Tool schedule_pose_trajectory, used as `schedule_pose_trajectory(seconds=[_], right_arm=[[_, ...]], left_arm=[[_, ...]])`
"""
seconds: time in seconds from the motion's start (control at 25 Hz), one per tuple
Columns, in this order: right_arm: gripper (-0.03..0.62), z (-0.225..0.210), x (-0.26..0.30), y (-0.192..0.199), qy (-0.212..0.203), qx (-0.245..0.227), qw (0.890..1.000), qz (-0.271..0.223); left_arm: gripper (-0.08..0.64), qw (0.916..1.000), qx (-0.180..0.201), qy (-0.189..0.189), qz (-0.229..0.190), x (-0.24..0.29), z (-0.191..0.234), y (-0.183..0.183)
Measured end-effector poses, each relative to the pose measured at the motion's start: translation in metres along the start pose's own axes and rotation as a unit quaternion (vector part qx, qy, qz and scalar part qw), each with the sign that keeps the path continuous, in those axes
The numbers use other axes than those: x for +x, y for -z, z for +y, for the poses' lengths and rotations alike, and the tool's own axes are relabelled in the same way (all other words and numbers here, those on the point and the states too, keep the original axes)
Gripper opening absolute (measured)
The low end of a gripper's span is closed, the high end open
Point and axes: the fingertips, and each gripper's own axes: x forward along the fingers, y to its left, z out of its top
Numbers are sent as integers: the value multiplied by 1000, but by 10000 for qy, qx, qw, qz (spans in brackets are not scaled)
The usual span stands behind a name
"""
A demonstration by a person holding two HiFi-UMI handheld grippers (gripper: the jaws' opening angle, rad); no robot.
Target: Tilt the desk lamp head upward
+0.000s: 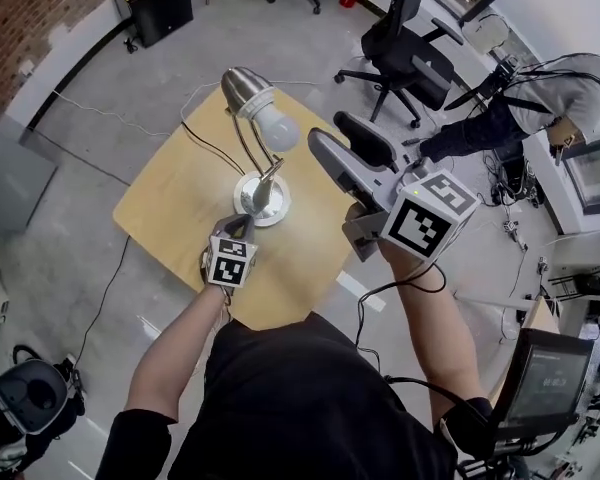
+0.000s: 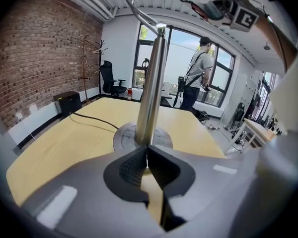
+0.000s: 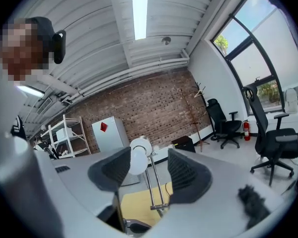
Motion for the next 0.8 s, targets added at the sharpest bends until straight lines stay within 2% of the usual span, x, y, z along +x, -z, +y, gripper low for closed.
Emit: schedule_pose_trajectory(seconds=[0.2,0.32,0.4,0.52,0.56,0.8], right_arm=[[245,-8,-24,44,74,216,9997,-105],[244,-21,-45,76,208,519,9984,-81],[194,-23,-59,91,286,633,9976,-63],[42,-23,-72,112,380,774,9963,-54],[9,-21,-71,122,383,821,9959,-10],[5,1,-68,182,176,995,9939,444]], left_arm=[[14,9994,-16,99,-318,-43,-17,-23],[14,9970,-293,254,-674,-67,-36,-52],[14,9934,-515,345,-961,-88,-48,-75],[12,9885,-661,462,-1277,-115,-60,-105],[12,9876,-675,484,-1333,-123,-61,-112],[12,9829,-917,486,-1521,-136,-74,-120]])
